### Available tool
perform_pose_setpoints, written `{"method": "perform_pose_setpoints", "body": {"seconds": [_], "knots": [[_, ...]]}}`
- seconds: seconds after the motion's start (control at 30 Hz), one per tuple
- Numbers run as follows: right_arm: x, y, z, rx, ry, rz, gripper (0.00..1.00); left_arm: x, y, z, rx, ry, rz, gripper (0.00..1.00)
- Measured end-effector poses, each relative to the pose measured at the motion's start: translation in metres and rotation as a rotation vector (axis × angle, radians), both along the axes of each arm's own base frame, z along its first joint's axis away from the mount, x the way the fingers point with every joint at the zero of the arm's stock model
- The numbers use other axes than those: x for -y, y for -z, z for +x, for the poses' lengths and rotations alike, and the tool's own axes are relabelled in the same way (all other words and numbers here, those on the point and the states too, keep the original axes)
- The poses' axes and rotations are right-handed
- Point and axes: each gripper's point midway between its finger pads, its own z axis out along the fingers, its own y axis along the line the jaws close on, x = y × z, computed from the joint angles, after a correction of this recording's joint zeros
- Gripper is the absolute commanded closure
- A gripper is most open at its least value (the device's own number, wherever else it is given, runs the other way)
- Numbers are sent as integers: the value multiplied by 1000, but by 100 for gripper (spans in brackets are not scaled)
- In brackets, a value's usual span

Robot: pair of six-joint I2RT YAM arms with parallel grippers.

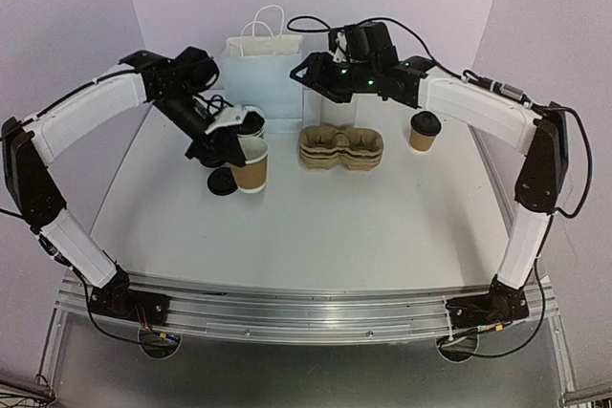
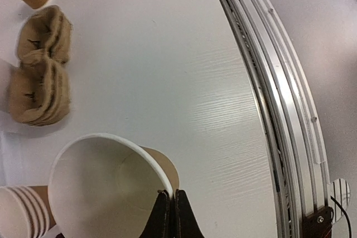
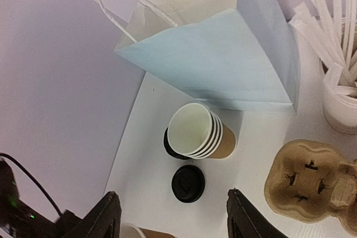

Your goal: Pack the takeout coffee

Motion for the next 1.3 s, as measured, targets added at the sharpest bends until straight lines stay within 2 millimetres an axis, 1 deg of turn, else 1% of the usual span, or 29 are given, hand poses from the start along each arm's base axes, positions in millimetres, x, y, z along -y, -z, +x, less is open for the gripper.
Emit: {"method": "perform_pose_setpoints", "body": {"seconds": [0.07,0.1,0.17,0.33,0.4,0.57,0.63,0.67,0.7,0.73,0.83,0.9,1.0,1.03,1.1,1.17,1.23,1.3], "knots": [[9,1,-2,5,20,-16,40,7,32,-10,-1,27,29,100],[12,4,-3,2,28,-25,40,10,43,-13,4,32,37,100],[16,13,-3,-8,43,-45,40,14,60,-14,23,36,43,100],[25,41,-6,-51,60,-101,40,28,74,5,114,16,-11,100],[27,46,-6,-59,65,-113,40,31,81,11,144,12,-27,100],[29,48,-6,-58,74,-120,40,29,107,8,131,18,-10,100],[29,46,-6,-54,74,-121,40,29,112,9,126,19,-5,100],[29,46,-6,-52,74,-121,40,29,113,9,127,20,-6,98],[30,46,-6,-50,73,-122,40,30,113,10,129,20,-8,93],[30,46,-6,-50,73,-123,40,30,113,10,133,20,-10,86],[30,46,-6,-47,71,-125,40,31,113,12,145,23,-17,56],[30,46,-6,-46,70,-126,40,31,114,11,150,31,-15,46],[30,46,-6,-46,70,-127,40,29,113,10,140,22,-8,38],[29,46,-6,-46,69,-126,40,28,110,9,131,8,-6,37],[29,44,-6,-45,70,-125,40,28,97,11,120,-30,-16,35],[29,41,-6,-44,71,-120,40,30,74,20,111,-103,-49,33],[28,36,-5,-40,74,-109,41,28,47,38,103,-225,-100,31],[28,33,-4,-46,80,-99,41,16,18,66,94,-416,-160,29]]}}
